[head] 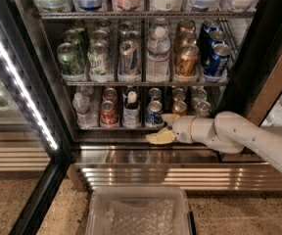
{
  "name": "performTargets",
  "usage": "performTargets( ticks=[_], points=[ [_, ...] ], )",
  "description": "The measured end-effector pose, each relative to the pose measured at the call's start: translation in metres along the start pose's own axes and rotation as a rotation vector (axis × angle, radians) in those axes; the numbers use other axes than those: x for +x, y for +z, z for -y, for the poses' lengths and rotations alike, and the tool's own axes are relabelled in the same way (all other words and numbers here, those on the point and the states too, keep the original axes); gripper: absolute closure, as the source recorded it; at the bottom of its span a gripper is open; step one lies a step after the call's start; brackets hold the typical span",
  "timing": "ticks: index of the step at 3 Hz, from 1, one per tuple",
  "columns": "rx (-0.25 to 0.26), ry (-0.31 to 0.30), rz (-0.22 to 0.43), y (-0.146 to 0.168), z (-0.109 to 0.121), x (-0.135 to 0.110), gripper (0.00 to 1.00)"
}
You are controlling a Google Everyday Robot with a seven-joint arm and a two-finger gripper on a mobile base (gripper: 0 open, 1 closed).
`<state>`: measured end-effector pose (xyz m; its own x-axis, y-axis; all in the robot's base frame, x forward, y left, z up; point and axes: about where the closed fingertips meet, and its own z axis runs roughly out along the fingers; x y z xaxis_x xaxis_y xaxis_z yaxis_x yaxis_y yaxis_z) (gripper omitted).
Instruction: Pick pepsi can from bottom shelf of fridge
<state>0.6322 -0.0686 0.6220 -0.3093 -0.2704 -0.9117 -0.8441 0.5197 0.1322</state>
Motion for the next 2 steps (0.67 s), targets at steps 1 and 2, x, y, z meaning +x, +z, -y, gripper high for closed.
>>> performTargets(
  ticks=[1, 2],
  points=[
    [0.027, -0.022, -0.022, 0.006, 0.011, 0.003, 0.0],
    [0.056, -0.041, -0.045, 0.012, 0.021, 0.007, 0.0]
  ],
)
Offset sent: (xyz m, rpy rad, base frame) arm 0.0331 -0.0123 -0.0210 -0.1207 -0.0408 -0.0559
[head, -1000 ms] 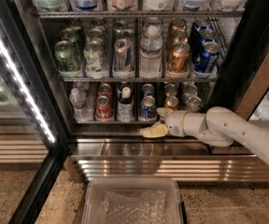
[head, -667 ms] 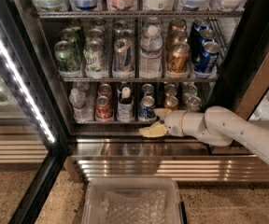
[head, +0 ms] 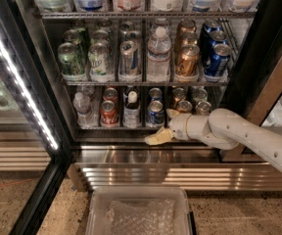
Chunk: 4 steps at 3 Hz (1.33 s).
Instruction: Pick pepsi can from bottom shelf of fridge
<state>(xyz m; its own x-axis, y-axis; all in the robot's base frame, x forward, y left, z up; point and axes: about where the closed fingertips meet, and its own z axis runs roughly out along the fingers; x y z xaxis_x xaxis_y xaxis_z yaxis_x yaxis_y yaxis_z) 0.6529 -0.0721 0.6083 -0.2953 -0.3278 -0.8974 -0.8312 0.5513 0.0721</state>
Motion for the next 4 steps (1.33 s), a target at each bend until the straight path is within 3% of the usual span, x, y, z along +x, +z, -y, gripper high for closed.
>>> performTargets(
  ticks=[1, 3, 4],
  points=[
    [0.021, -0.005, -0.004, 0.007, 0.008, 0.003, 0.0],
    [0.013, -0.054, 0.006, 0.043, 0.021, -0.007, 0.0],
    [0.002, -0.069, 0.026, 0.062, 0.025, -0.015, 0.18]
  ],
)
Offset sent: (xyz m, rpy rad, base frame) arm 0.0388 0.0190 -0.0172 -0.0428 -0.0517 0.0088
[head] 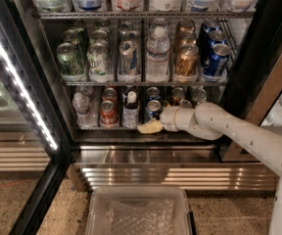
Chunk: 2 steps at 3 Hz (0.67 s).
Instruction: Pick pepsi can from bottom shelf of fridge
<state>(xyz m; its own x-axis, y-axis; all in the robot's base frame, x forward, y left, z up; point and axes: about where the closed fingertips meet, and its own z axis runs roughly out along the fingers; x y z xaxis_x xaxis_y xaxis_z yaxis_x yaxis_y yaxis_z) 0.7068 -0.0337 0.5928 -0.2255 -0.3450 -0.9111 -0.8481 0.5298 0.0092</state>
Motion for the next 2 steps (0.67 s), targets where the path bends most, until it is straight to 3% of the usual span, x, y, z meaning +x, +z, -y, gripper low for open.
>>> performTargets(
  ticks=[2],
  points=[
    [0.006, -0.001, 0.008, -0.0007, 0.005, 0.0013, 0.64]
  ],
)
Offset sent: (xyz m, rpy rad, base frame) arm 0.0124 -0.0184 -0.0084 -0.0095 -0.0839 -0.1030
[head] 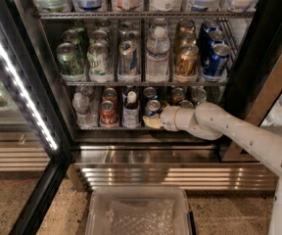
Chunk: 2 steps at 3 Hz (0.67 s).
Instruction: Pick pepsi can from bottom shelf of fridge
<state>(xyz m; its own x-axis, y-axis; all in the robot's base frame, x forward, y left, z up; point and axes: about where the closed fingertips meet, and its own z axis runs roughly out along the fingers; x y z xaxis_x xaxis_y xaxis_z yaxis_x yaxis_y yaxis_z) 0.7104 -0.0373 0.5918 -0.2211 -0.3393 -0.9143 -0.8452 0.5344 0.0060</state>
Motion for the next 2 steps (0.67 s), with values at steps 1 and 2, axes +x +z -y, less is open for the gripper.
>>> performTargets(
  ticks=[1, 2],
  points=[
    [0.0, 0.0, 0.0, -0.0016, 0.0012, 0.0007, 0.87],
    [0.048, -0.037, 0.045, -0.0085, 0.0013, -0.0066, 1.0]
  ],
)
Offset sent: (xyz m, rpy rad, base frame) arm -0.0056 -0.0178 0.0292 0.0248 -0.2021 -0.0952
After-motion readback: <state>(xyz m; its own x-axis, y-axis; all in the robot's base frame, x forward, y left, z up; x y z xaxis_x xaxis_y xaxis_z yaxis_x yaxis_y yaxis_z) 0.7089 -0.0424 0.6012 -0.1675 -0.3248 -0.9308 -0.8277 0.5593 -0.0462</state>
